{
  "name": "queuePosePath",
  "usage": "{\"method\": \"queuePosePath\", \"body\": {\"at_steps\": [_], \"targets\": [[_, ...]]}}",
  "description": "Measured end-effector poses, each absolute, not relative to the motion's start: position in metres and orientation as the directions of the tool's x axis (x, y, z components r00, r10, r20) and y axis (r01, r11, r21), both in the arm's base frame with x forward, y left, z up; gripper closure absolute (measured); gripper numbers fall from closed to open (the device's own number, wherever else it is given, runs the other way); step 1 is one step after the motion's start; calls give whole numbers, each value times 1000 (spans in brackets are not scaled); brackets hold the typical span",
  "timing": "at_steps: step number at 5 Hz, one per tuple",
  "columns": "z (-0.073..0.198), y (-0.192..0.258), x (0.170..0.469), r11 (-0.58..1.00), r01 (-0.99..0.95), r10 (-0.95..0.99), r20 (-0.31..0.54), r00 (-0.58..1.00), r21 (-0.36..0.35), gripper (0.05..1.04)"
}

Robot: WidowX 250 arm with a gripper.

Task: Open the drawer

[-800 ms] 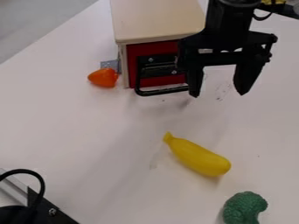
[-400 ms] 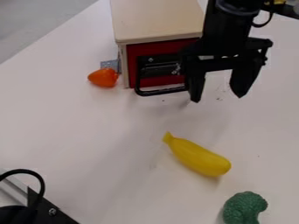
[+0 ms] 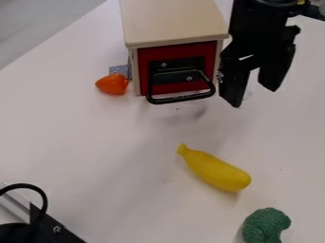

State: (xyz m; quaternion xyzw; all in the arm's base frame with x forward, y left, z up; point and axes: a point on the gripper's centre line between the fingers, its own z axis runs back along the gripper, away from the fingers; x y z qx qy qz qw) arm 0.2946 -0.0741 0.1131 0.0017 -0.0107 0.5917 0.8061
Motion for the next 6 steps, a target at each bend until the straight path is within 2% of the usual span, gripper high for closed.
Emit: {"method": "queuePosePath", "body": {"at_steps": [1, 2, 3, 4, 6], "targets": [[113, -57, 303, 60, -997, 998, 0, 60, -42, 85], [108, -37, 304, -111, -993, 993, -38, -110, -34, 85], [99, -17, 303, -199, -979, 979, -55, -197, -35, 85], [79, 1, 299, -282, -959, 959, -26, -281, -9, 85], [61, 18, 295, -313, -950, 950, 19, -313, 1, 85]]}}
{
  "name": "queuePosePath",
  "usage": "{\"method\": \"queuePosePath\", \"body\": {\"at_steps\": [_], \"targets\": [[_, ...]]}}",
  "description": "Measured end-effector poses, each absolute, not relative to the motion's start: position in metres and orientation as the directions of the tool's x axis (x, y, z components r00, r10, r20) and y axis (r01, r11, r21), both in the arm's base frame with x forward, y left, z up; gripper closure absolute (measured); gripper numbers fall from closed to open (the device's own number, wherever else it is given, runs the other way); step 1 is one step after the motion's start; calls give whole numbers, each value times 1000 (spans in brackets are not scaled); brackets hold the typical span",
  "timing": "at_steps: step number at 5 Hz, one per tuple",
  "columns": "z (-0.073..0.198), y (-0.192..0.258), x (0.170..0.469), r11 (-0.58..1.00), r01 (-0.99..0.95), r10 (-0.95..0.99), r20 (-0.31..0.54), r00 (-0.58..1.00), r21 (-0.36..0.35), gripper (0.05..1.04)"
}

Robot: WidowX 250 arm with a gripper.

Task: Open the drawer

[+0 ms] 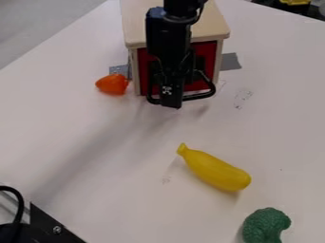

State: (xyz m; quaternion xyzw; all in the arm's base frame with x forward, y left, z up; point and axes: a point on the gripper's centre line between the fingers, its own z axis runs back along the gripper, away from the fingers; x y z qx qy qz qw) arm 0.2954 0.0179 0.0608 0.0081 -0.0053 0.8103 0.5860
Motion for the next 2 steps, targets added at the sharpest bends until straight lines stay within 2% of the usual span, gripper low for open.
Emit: {"method": "queuePosePath", "body": {"at_steps": [2], "targets": [[43, 30, 291, -322, -947, 945, 65, -321, 9, 85]]}}
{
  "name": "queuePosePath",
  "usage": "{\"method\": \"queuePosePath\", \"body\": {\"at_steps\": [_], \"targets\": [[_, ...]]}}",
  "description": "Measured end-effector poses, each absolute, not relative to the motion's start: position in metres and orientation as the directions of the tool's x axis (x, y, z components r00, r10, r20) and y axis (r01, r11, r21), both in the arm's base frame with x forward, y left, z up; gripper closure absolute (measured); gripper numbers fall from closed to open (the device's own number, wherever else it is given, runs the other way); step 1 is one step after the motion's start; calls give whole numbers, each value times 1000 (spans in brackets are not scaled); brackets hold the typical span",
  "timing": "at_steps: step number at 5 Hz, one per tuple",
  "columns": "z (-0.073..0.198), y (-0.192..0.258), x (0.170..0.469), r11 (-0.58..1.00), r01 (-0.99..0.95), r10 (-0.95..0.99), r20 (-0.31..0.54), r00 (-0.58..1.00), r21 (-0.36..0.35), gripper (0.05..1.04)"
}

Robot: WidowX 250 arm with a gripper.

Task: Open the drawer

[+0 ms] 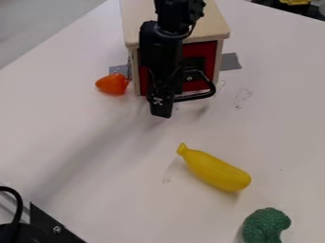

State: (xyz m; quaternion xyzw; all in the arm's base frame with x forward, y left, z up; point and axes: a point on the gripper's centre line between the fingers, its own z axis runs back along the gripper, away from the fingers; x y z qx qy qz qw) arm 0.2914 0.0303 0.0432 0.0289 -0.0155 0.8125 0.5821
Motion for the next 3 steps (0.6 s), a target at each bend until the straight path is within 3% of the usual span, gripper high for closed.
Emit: {"method": "queuePosePath", "body": {"at_steps": [2, 3], "targets": [[26, 44, 288, -333, -942, 939, 101, -328, 37, 118], [24, 46, 289, -344, -939, 936, 93, -340, 30, 394]]}}
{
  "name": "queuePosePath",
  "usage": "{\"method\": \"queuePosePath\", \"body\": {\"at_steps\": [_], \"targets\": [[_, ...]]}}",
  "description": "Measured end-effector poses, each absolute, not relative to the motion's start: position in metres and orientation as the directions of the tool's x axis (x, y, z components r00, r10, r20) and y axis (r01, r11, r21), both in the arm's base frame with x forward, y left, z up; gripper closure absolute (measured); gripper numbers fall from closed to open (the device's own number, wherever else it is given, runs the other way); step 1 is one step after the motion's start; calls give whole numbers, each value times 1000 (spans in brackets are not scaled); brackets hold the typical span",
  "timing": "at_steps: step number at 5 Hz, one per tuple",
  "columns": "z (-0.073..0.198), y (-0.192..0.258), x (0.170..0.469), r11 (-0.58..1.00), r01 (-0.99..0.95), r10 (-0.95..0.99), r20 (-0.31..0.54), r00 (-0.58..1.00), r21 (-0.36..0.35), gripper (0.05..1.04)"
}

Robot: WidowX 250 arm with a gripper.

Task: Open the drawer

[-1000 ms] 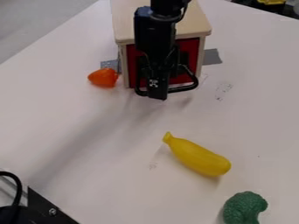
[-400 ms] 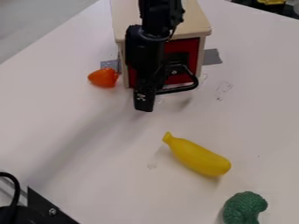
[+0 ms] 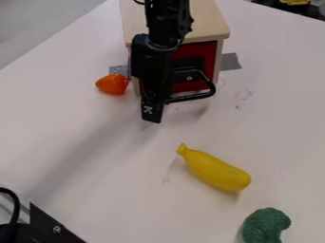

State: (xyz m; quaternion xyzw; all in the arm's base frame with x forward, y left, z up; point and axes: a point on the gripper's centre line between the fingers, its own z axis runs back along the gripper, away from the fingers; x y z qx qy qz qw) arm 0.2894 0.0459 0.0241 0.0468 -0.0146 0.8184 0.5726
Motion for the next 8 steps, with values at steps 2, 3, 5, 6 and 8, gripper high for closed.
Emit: {"method": "queuePosePath", "body": {"at_steps": [2, 3, 5, 6, 8], "targets": [[24, 44, 290, -344, -939, 937, 80, -340, 34, 859], [23, 43, 289, -344, -938, 937, 76, -341, 33, 868], [18, 37, 277, -308, -951, 948, 87, -305, 16, 868], [17, 35, 270, -298, -954, 951, 86, -296, 12, 868], [19, 29, 260, -284, -959, 956, 84, -282, 12, 868]]}}
